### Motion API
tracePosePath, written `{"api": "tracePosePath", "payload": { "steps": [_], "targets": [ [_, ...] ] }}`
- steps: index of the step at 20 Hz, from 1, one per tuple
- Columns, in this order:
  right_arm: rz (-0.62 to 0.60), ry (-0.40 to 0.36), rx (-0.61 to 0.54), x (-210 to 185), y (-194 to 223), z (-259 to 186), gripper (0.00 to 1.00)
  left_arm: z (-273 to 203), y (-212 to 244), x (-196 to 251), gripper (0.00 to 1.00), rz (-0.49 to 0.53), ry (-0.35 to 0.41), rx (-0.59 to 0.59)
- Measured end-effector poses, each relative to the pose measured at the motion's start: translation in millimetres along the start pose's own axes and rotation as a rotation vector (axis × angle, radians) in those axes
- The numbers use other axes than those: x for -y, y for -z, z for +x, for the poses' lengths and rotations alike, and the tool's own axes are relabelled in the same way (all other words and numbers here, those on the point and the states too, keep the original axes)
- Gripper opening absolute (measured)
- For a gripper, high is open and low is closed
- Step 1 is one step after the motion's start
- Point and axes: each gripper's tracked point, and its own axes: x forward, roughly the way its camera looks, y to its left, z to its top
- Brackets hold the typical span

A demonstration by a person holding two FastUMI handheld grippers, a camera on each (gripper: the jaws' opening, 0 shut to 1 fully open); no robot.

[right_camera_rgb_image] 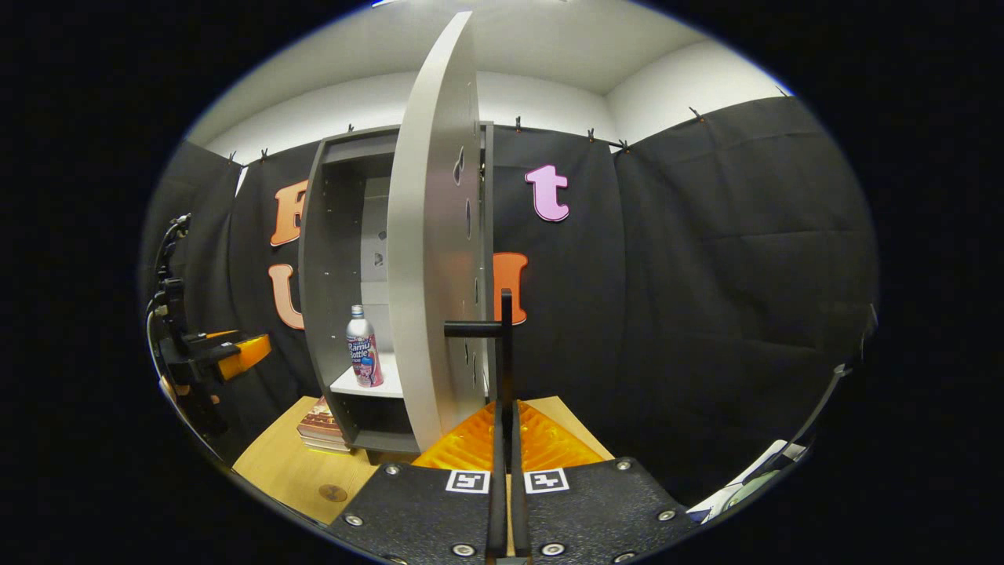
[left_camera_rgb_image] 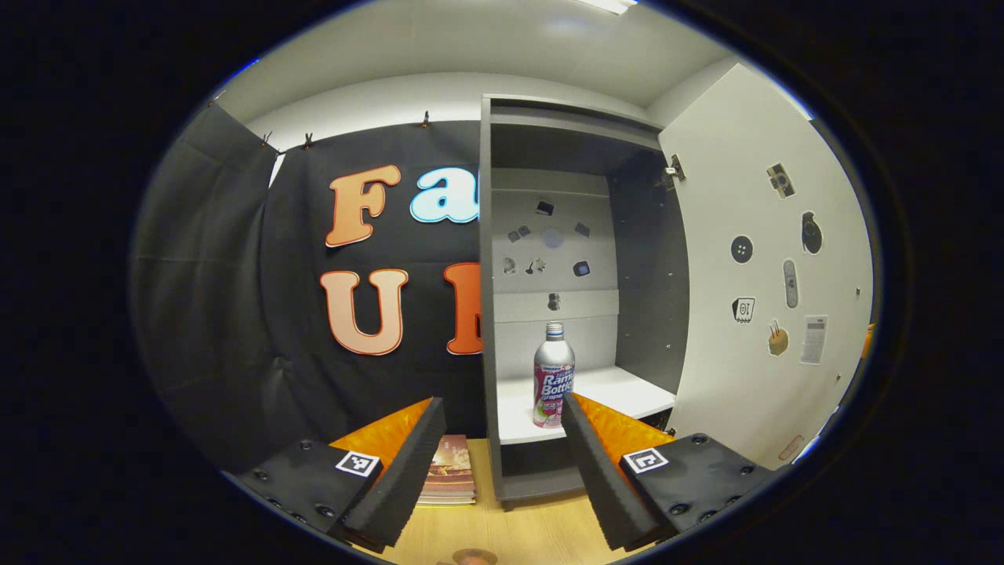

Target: Open the cabinet door with the right hand, grasp the bottle in the cabinet with the left hand and place it on the coaster, then close the cabinet door with the right hand.

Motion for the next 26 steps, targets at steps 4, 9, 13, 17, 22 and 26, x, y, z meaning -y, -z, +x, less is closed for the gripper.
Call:
{"api": "tracePosePath", "payload": {
  "steps": [4,9,13,17,22,26],
  "targets": [
    [0.017,0.016,0.016,31.4,-1.9,-10.5,0.05,30.5,-1.2,32.2,0.97,-0.005,0.026,-0.015],
    [0.042,0.086,0.024,81.4,-1.6,-29.4,0.06,67.2,8.2,66.2,0.97,0.001,0.051,-0.042],
    [0.038,0.14,0.013,111.1,2.0,-31.8,0.1,96.3,14.0,73.7,0.97,-0.003,0.031,-0.051],
    [0.041,0.18,0.011,131.5,2.3,-29.1,0.24,124.5,12.9,74.6,0.97,0.008,0.009,-0.048],
    [0.054,0.232,0.001,154.0,4.1,-21.3,0.7,160.4,22.4,75.3,0.96,0.012,-0.007,-0.066],
    [0.052,0.262,-0.001,166.7,6.6,-13.4,0.82,181.7,33.3,69.0,0.97,0.026,-0.039,-0.09]
  ]
}}
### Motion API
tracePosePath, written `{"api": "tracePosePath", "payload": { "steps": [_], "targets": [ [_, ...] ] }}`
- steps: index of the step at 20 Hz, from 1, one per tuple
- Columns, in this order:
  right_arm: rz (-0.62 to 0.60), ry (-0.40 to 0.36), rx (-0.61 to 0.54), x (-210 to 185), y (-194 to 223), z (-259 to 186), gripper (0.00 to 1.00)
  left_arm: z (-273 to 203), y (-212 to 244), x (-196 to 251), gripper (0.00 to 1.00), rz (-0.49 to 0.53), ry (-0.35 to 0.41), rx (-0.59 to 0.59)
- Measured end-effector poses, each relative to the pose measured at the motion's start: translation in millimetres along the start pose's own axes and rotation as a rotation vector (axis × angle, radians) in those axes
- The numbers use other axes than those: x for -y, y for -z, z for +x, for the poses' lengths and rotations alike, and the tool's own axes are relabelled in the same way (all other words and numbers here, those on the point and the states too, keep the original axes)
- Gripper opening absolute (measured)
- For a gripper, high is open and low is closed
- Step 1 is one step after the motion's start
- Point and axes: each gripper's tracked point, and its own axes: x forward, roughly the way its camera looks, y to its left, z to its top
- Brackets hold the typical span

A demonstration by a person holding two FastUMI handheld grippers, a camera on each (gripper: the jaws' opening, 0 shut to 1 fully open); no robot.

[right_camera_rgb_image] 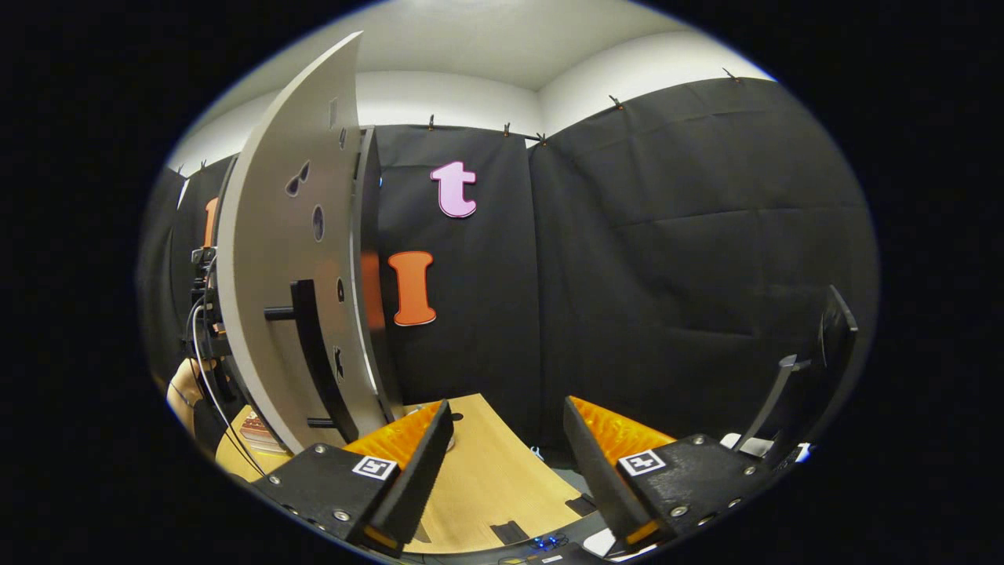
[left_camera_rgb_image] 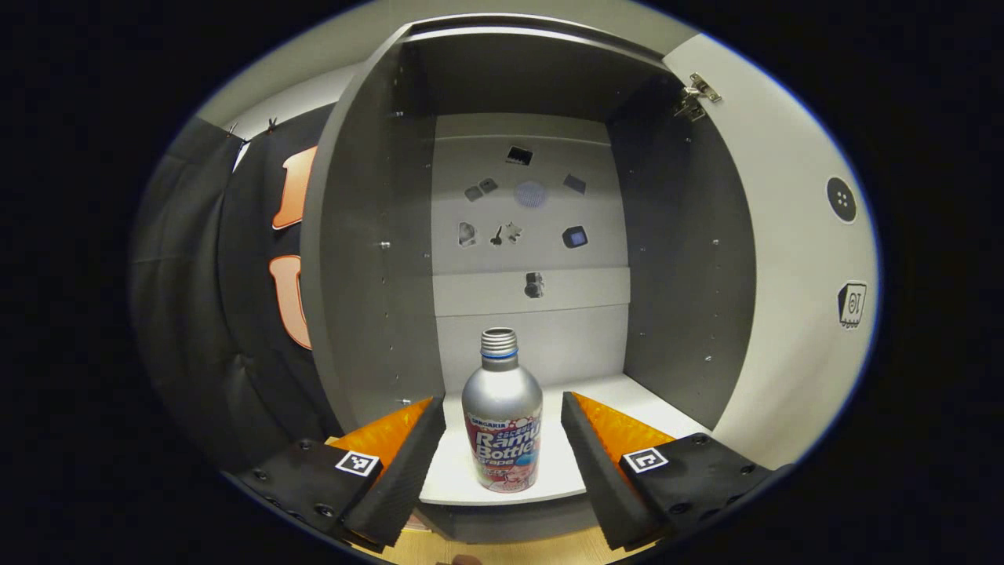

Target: Open the cabinet door with the right hand, grasp the bottle in the cabinet with the left hand and place it on the coaster, then close the cabinet door with the right hand.

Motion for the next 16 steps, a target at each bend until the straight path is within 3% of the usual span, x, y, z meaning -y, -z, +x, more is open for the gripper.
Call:
{"api": "tracePosePath", "payload": {
  "steps": [1,2,10,13,16],
  "targets": [
    [0.0,0.006,0.0,1.7,-0.2,2.0,0.92,5.8,4.2,-1.2,0.98,-0.001,-0.005,-0.007],
    [0.0,0.01,-0.001,2.8,-0.6,4.8,0.93,9.8,7.1,-2.1,0.98,-0.001,-0.007,-0.013],
    [-0.009,0.026,-0.005,7.4,4.4,20.5,0.93,32.3,16.8,-1.3,0.98,-0.002,-0.008,-0.027],
    [-0.006,0.024,-0.003,8.2,3.7,21.6,0.93,32.6,17.0,1.9,0.87,0.01,-0.003,-0.03],
    [-0.001,0.023,0.002,7.9,2.6,22.4,0.93,24.1,11.7,5.6,0.85,-0.015,0.012,-0.017]
  ]
}}
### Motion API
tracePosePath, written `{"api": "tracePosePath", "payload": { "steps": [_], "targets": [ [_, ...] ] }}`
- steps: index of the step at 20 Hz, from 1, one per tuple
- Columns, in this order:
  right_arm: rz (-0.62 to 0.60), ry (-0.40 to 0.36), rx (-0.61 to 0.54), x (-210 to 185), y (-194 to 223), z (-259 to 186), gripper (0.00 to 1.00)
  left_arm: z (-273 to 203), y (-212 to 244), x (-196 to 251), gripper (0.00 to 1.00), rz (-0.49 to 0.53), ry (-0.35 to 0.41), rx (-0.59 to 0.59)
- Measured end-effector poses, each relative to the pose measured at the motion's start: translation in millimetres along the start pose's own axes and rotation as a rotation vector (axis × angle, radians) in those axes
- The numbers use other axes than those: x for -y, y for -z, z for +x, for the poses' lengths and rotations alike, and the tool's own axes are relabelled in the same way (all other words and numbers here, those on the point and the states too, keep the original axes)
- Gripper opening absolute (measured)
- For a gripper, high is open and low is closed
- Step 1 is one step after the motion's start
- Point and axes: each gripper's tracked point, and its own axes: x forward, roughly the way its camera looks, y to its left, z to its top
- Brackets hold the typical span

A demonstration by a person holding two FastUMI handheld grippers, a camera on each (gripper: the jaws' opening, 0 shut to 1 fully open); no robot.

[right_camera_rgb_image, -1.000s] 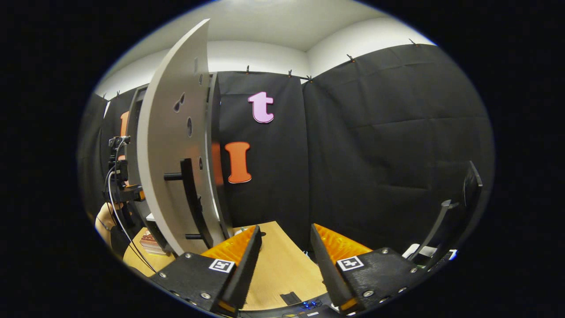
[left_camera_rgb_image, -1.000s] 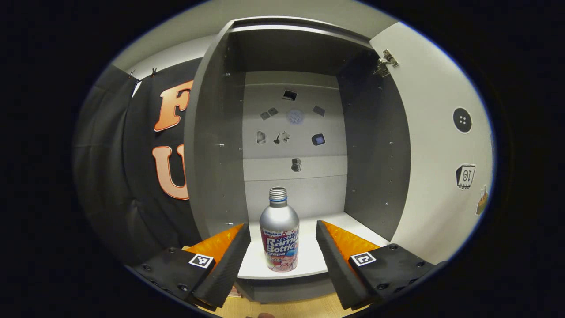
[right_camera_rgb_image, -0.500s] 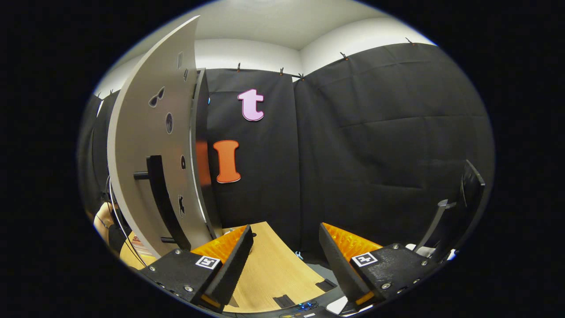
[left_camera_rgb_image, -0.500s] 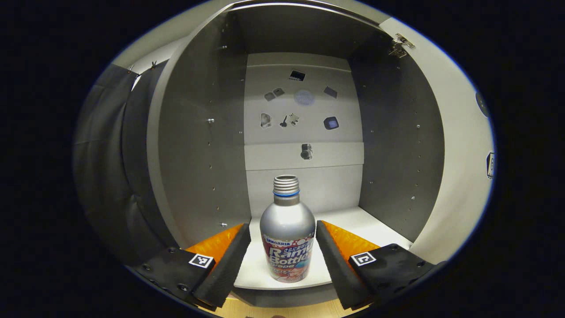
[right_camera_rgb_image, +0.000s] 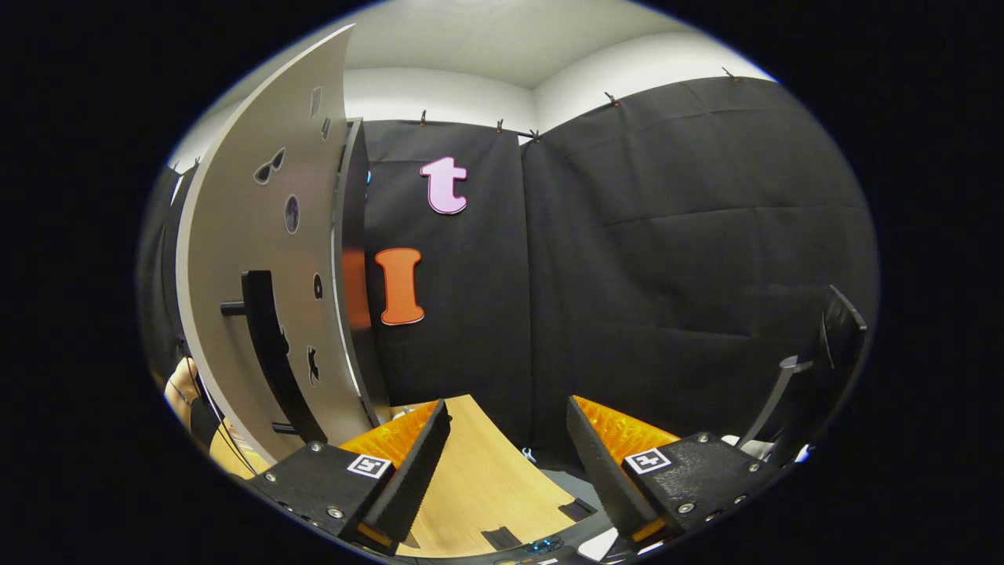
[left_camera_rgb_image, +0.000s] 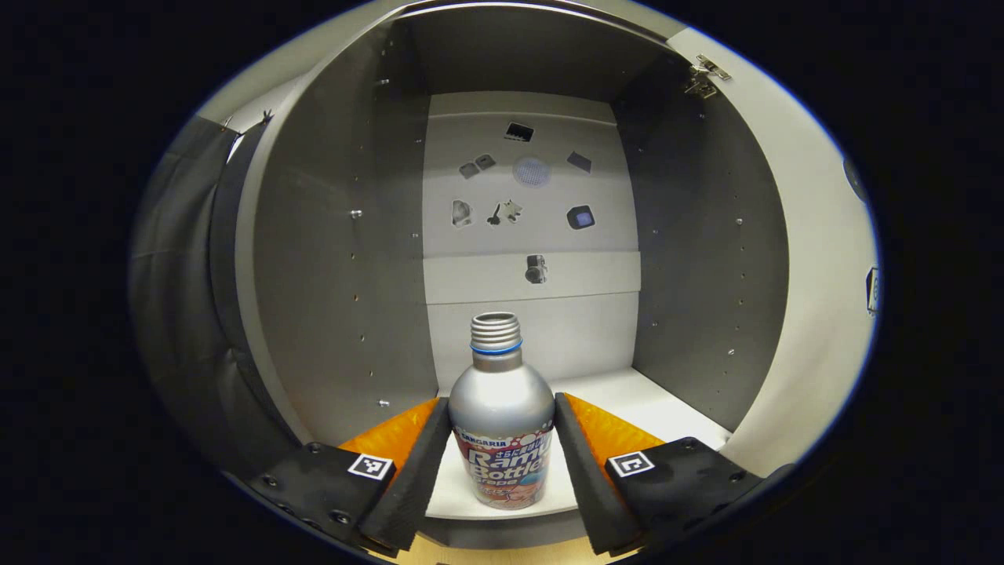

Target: Open the cabinet door with the right hand, grasp the bottle in the cabinet with the left hand and place it on the coaster, then close the cabinet door with the right hand.

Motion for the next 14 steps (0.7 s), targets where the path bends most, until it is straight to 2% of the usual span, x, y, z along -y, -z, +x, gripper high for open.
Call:
{"api": "tracePosePath", "payload": {
  "steps": [3,5,6,9,14],
  "targets": [
    [0.0,-0.008,0.013,0.0,-2.8,-0.1,0.95,-19.1,-9.5,0.9,0.85,-0.006,0.007,0.021],
    [-0.002,-0.018,0.02,-0.7,-3.8,0.1,0.9,-34.2,-15.4,-0.1,0.85,-0.014,0.017,0.035],
    [-0.002,-0.025,0.022,-1.4,-4.3,0.8,0.93,-42.1,-17.3,-2.5,0.85,-0.018,0.019,0.04],
    [-0.002,-0.05,0.025,-2.1,-4.0,2.1,0.93,-68.0,-17.6,-13.4,0.83,-0.029,0.019,0.039],
    [-0.008,-0.097,0.028,-3.8,-2.0,5.6,0.93,-110.9,-5.1,-53.7,0.85,-0.021,-0.042,0.048]
  ]
}}
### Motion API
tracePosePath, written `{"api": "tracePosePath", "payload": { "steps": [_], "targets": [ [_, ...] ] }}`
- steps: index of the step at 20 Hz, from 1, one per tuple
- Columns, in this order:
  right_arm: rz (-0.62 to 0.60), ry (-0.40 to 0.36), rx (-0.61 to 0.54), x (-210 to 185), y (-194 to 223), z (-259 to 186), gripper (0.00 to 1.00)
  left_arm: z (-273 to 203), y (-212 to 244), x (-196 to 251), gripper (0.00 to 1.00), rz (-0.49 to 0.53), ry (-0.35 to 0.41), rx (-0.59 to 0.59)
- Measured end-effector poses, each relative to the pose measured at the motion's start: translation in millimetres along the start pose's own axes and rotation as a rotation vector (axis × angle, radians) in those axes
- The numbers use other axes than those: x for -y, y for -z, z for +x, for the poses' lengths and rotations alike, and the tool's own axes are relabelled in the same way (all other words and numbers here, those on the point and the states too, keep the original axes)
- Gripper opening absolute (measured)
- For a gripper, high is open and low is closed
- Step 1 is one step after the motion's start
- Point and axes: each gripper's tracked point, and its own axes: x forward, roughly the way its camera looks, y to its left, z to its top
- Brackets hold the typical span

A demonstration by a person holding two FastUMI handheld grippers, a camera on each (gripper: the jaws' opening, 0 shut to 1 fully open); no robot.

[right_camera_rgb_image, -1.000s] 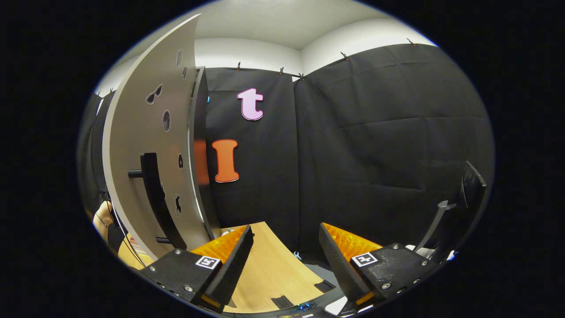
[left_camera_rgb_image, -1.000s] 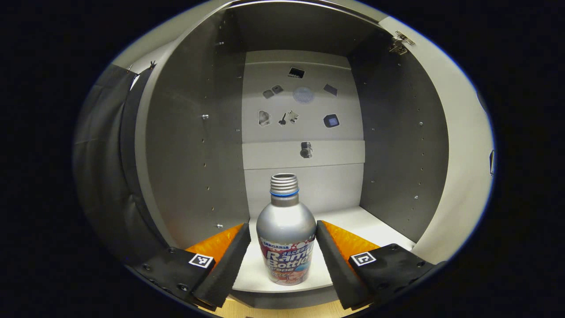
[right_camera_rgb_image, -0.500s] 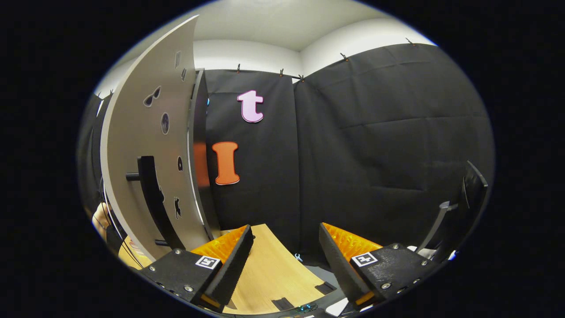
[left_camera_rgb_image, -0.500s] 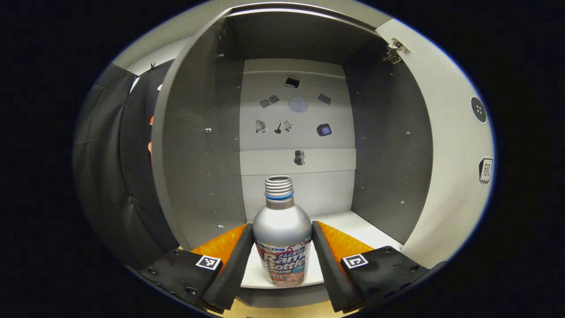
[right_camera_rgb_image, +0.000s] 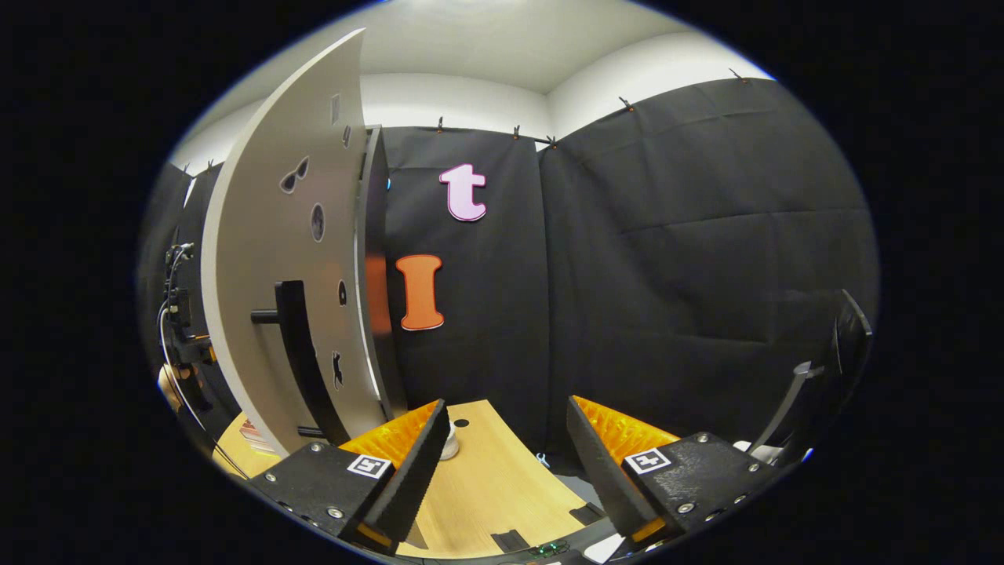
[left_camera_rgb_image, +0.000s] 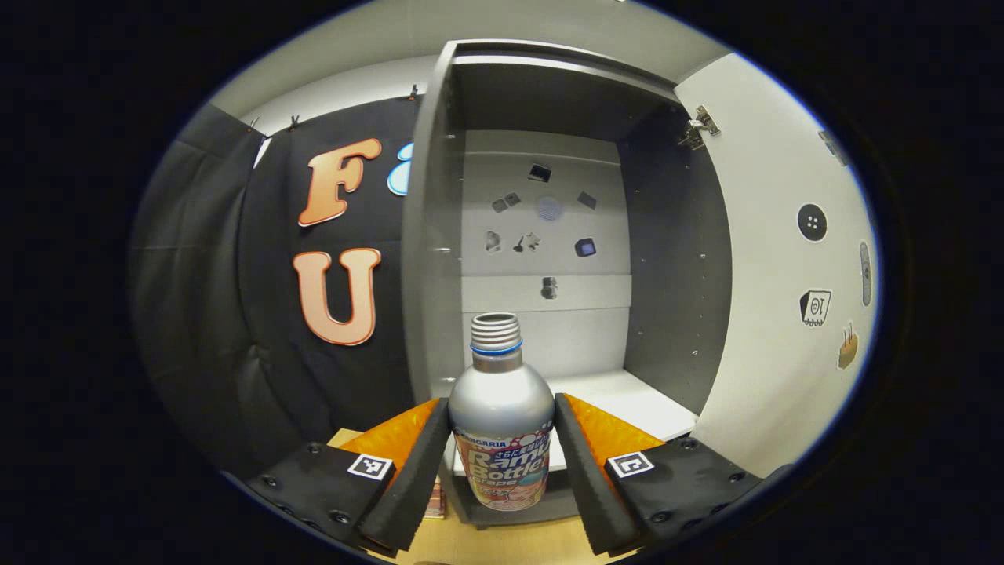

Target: Open the cabinet door with the right hand, grasp the bottle in the cabinet with the left hand and place it on the coaster, then close the cabinet door with the right hand.

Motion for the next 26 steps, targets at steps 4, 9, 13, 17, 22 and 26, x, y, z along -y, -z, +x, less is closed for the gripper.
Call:
{"api": "tracePosePath", "payload": {
  "steps": [4,9,13,17,22,26],
  "targets": [
    [-0.008,-0.045,0.002,-2.4,3.1,2.0,0.93,-29.8,33.0,-46.0,0.82,0.024,-0.083,-0.024],
    [-0.023,-0.086,0.0,-10.4,6.7,-1.0,0.93,-60.6,95.2,-90.9,0.87,-0.022,-0.153,-0.1],
    [-0.014,-0.09,-0.007,-8.9,12.8,-13.7,0.93,-80.9,140.1,-121.3,0.85,-0.048,-0.207,-0.131],
    [-0.015,-0.087,-0.012,-9.5,15.1,-16.1,0.93,-91.3,177.5,-129.5,0.85,-0.008,-0.215,-0.135],
    [-0.022,-0.088,-0.03,-14.4,24.2,-24.3,0.93,-94.1,227.8,-122.0,0.85,-0.011,-0.178,-0.155],
    [-0.027,-0.077,-0.036,-15.4,24.7,-27.1,0.93,-94.8,268.4,-120.6,0.85,-0.015,-0.168,-0.18]
  ]
}}
